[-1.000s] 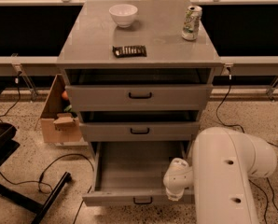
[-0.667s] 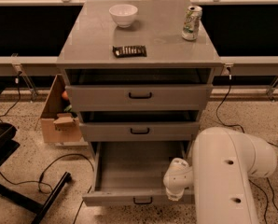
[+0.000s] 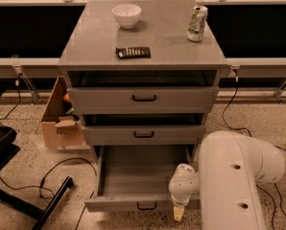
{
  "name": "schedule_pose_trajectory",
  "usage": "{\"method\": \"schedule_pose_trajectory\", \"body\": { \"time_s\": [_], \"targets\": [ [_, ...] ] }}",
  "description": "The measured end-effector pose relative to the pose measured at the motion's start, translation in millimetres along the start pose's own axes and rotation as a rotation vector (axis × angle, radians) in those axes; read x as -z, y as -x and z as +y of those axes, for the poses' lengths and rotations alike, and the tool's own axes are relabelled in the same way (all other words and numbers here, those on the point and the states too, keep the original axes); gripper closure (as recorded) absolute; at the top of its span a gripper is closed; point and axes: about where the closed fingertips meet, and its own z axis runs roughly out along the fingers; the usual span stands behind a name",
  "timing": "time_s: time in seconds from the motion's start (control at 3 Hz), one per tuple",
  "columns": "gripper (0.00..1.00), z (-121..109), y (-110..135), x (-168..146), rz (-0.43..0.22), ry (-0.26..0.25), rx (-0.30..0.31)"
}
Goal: Open bottom drawer
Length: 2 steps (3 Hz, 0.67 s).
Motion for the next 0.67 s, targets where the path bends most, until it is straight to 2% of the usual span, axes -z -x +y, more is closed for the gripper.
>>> {"method": "schedule_pose_trajectory", "body": {
  "time_s": [0.67],
  "targets": [
    [0.00,-1.7,-1.6,6.8,-0.015,0.015,0.016]
  ]
}}
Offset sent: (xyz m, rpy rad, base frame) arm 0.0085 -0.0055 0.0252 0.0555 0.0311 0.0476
